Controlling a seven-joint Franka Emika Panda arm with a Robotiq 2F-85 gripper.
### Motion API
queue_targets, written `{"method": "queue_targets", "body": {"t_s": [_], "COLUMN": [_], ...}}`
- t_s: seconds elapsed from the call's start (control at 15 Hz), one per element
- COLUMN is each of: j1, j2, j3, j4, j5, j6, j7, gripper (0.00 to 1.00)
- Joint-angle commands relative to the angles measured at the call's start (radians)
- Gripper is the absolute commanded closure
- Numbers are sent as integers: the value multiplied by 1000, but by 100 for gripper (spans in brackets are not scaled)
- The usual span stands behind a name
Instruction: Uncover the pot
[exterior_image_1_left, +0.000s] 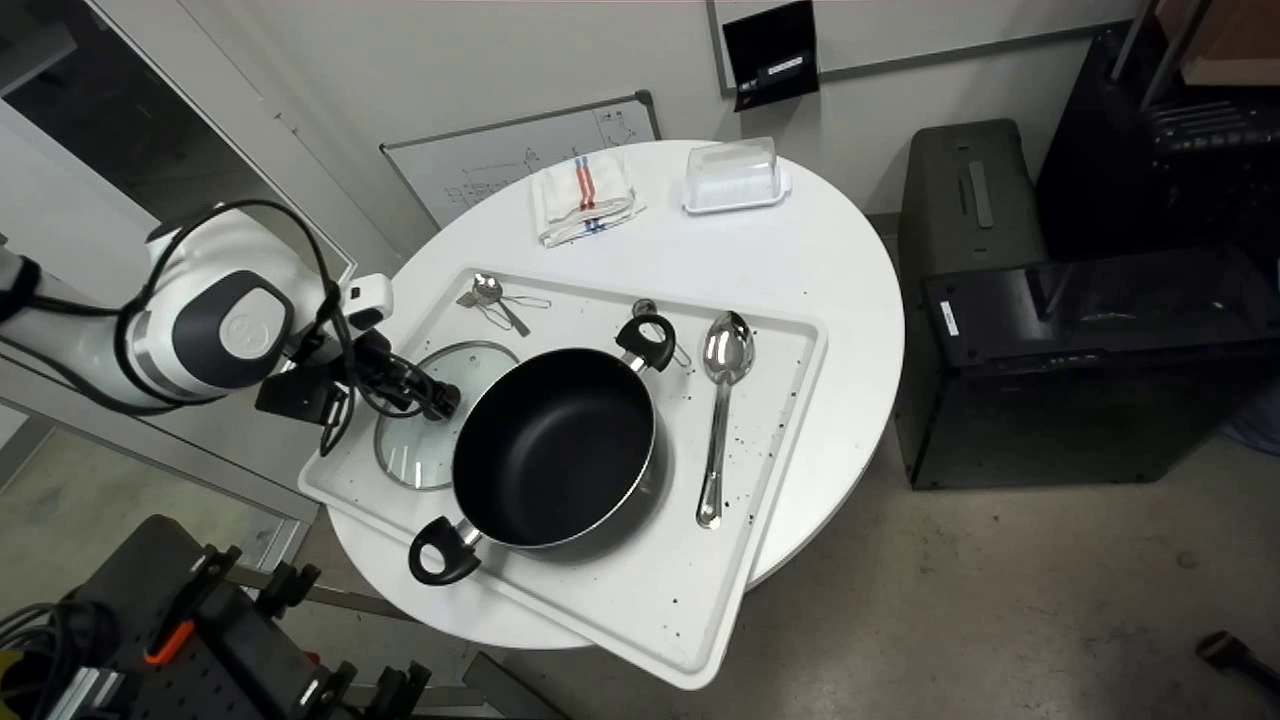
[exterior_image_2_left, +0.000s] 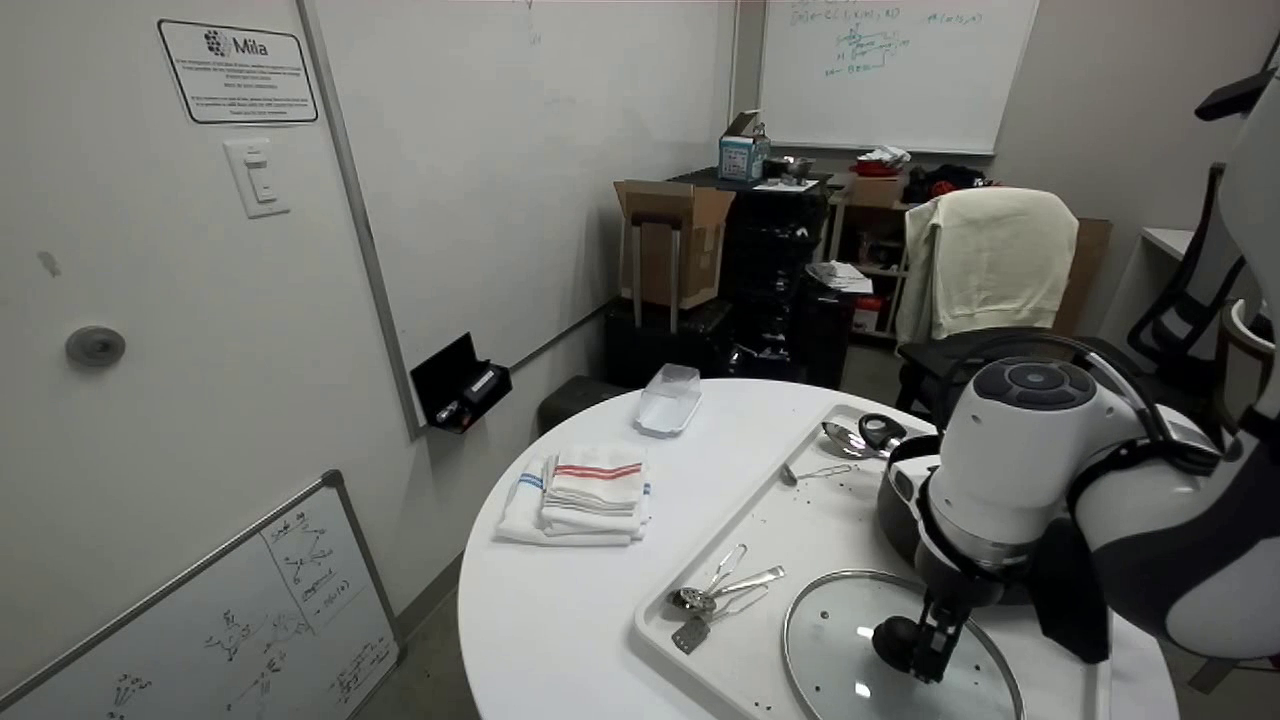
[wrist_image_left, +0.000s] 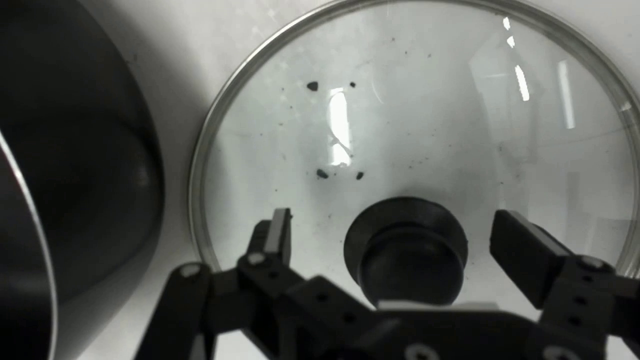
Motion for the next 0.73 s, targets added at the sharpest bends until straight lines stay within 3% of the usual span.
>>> {"method": "queue_targets", "body": {"t_s": [0.0, 0.67], "j1": [-53, -185], "j2": [-107, -419], "j3": [48, 160], "j4": [-111, -376], "j5": [26, 23], "j6": [49, 52], "j7": [-76, -176], "gripper": [0, 0]}}
